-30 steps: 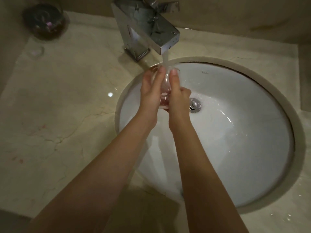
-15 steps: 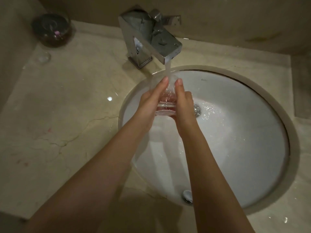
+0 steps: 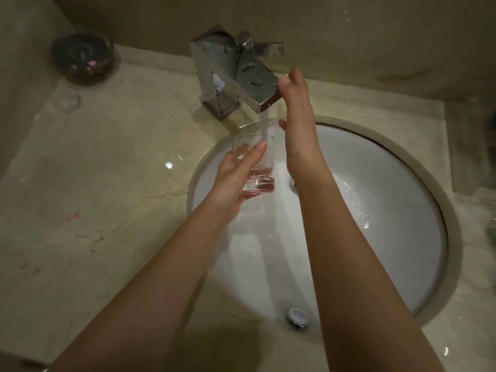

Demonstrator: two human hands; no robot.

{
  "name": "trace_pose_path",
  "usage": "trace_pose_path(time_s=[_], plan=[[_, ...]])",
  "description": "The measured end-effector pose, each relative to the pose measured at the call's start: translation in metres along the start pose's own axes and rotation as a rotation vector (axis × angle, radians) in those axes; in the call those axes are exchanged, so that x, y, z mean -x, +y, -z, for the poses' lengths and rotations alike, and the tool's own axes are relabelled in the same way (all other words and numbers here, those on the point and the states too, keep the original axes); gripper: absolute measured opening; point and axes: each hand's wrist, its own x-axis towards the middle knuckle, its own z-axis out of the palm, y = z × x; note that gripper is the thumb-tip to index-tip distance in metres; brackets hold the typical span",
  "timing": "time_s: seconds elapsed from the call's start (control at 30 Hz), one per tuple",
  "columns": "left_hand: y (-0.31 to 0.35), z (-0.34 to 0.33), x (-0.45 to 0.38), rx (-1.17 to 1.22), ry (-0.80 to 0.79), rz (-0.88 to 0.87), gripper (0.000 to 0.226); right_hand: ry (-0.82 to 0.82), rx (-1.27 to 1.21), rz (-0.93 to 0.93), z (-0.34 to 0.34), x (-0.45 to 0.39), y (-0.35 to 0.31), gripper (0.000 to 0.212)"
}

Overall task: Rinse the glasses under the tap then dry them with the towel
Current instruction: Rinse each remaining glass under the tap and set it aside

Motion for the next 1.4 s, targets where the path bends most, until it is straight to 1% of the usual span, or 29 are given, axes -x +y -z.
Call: trace_pose_path(time_s=[0.07, 0.13, 0.2, 0.3, 0.37, 0.47, 0.53, 0.6, 0.67, 0.73, 0.8, 0.83, 0.87, 0.93, 1.0, 1.07, 1.1, 1.17, 1.3, 1.33, 1.4], plan=[[-0.001, 0.002, -0.001, 0.011, -0.005, 0.005, 0.089, -0.018, 0.019, 0.031, -0.002, -0.008, -0.006, 0.068], [0.000, 0.003, -0.002, 0.025, -0.009, 0.008, 0.090, -0.030, 0.073, 0.056, -0.005, -0.017, -0.010, 0.080], [0.003, 0.004, -0.002, 0.027, -0.013, 0.006, 0.088, -0.049, 0.090, 0.061, -0.006, -0.025, -0.012, 0.088], [0.007, 0.003, -0.002, 0.041, -0.019, -0.012, 0.082, -0.070, 0.115, 0.068, -0.006, -0.031, -0.011, 0.089], [0.010, 0.003, -0.001, 0.058, -0.021, -0.028, 0.076, -0.053, 0.127, 0.080, -0.006, -0.030, -0.009, 0.089], [0.014, 0.003, 0.001, 0.065, -0.001, -0.026, 0.060, -0.013, 0.106, 0.081, -0.007, -0.029, -0.008, 0.093], [0.016, 0.004, 0.003, 0.054, 0.006, -0.023, 0.053, 0.002, 0.096, 0.090, -0.008, -0.027, -0.007, 0.086], [0.015, 0.005, 0.003, 0.047, 0.010, -0.016, 0.054, 0.007, 0.086, 0.092, -0.009, -0.023, -0.006, 0.076], [0.015, 0.004, 0.003, 0.032, 0.025, -0.015, 0.054, 0.007, 0.073, 0.086, -0.011, -0.017, -0.005, 0.072], [0.017, 0.001, 0.003, 0.072, 0.032, 0.006, 0.042, -0.018, 0.053, 0.072, -0.012, -0.012, -0.006, 0.070], [0.020, -0.001, 0.005, 0.154, 0.019, 0.073, 0.020, -0.057, 0.013, 0.045, -0.010, -0.004, -0.006, 0.063], [0.021, -0.001, 0.005, 0.184, 0.015, 0.106, 0.018, -0.059, -0.012, 0.014, -0.009, 0.003, -0.003, 0.057], [0.021, -0.001, 0.008, 0.202, 0.012, 0.131, 0.021, -0.043, -0.039, -0.027, -0.008, 0.012, 0.002, 0.053], [0.018, 0.002, 0.012, 0.188, -0.007, 0.153, 0.034, 0.020, -0.054, -0.124, -0.007, 0.033, 0.023, 0.049], [0.013, 0.008, 0.016, 0.119, -0.060, 0.192, 0.035, 0.030, -0.045, -0.271, -0.007, 0.057, 0.045, 0.045], [0.009, 0.015, 0.024, 0.033, -0.116, 0.296, 0.036, 0.043, -0.040, -0.442, -0.005, 0.073, 0.059, 0.041], [0.005, 0.018, 0.027, 0.000, -0.117, 0.354, 0.040, 0.044, -0.026, -0.521, -0.003, 0.078, 0.061, 0.040], [-0.001, 0.021, 0.035, -0.019, -0.084, 0.432, 0.048, 0.007, 0.014, -0.631, 0.000, 0.082, 0.063, 0.046], [-0.004, 0.019, 0.051, 0.008, -0.075, 0.487, 0.056, 0.001, 0.115, -0.647, 0.000, 0.091, 0.058, 0.061], [-0.003, 0.019, 0.055, 0.005, -0.080, 0.491, 0.057, 0.012, 0.104, -0.635, 0.001, 0.095, 0.055, 0.059], [0.001, 0.021, 0.064, -0.024, -0.098, 0.475, 0.056, 0.034, 0.040, -0.604, 0.001, 0.107, 0.046, 0.047]])
